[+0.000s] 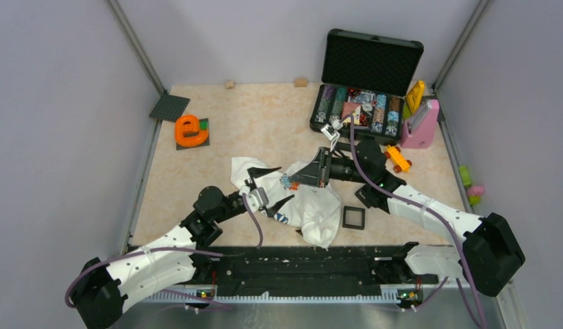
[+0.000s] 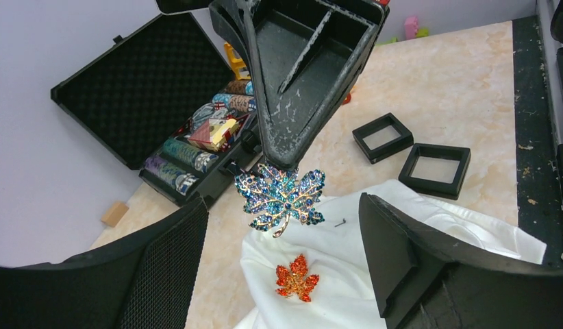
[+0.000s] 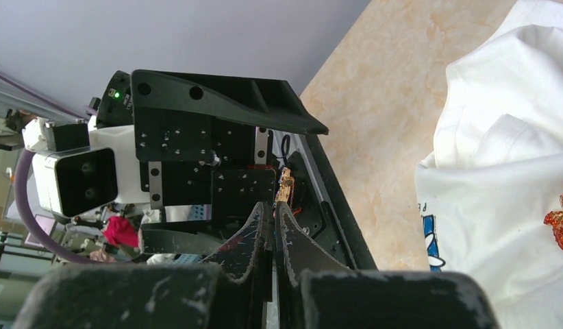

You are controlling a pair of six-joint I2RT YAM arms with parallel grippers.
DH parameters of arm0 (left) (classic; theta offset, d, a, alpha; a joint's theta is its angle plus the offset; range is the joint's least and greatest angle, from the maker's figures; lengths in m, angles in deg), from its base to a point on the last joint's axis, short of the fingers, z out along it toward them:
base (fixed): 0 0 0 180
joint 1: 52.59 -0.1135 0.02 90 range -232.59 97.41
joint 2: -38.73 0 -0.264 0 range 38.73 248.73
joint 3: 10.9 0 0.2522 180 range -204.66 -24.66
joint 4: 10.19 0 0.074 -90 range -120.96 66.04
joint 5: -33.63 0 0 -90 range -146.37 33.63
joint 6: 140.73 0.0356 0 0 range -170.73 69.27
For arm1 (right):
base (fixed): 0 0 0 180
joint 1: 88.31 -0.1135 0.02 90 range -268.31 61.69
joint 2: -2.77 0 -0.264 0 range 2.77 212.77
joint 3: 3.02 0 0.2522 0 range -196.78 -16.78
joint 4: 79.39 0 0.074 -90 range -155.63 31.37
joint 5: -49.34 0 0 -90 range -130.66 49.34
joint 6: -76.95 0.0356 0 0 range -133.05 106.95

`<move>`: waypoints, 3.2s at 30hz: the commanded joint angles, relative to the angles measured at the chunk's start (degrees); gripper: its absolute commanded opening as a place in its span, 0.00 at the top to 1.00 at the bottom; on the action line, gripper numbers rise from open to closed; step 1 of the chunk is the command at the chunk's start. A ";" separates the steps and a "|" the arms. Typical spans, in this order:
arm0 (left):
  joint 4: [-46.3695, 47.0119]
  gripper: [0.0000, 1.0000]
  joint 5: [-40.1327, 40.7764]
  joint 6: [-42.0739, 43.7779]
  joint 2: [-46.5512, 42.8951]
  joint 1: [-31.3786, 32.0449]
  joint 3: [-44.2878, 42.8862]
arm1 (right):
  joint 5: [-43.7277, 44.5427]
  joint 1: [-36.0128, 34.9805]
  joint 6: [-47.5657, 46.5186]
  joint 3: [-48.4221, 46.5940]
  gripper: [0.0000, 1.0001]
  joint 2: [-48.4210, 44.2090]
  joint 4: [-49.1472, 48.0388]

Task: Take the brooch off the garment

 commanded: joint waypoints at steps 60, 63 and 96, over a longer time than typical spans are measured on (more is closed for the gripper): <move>1.99 0.54 12.11 -9.63 -7.62 0.16 10.23 | 28.71 -7.32 -19.68 8.16 0.47 0.16 26.96; 1.85 0.54 13.40 -9.10 -9.28 0.15 11.82 | 31.70 -7.37 -19.75 7.83 0.47 8.06 19.80; 6.98 0.57 7.36 -9.23 -9.35 0.15 15.71 | 50.37 -2.21 -16.24 -1.83 0.01 -11.19 49.60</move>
